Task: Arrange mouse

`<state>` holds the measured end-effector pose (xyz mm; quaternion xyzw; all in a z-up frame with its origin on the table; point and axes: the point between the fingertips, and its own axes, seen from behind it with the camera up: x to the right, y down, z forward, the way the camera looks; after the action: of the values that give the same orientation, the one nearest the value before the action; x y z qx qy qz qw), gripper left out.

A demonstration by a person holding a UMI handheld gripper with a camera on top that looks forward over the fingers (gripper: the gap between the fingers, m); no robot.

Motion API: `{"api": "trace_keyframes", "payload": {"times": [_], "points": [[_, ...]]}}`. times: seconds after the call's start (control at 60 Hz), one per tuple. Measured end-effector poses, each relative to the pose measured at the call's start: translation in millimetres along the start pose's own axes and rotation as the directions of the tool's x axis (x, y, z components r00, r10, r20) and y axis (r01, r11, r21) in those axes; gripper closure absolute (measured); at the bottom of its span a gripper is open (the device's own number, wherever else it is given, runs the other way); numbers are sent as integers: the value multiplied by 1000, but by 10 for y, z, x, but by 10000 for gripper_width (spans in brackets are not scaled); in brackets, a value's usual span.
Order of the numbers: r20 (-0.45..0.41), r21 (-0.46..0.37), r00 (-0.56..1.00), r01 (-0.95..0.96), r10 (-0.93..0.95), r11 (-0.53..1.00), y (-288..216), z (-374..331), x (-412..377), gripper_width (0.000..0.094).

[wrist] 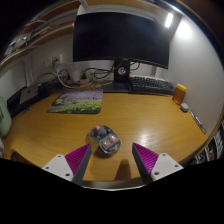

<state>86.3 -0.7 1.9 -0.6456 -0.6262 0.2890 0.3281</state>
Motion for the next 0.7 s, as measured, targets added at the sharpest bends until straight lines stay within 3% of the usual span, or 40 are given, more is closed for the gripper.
{"api": "trace_keyframes", "payload": {"times": [0.433, 0.45, 0.533, 0.7], "points": [[-24, -10, 1000, -12, 12, 1000, -312, 656, 100, 75], [-21, -11, 1000, -12, 11, 1000, -314, 662, 89, 105], [-14, -11, 1000, -4, 4, 1000, -316, 695, 17, 479], [-49, -47, 999, 5, -8, 999, -338, 682, 16, 520]]}}
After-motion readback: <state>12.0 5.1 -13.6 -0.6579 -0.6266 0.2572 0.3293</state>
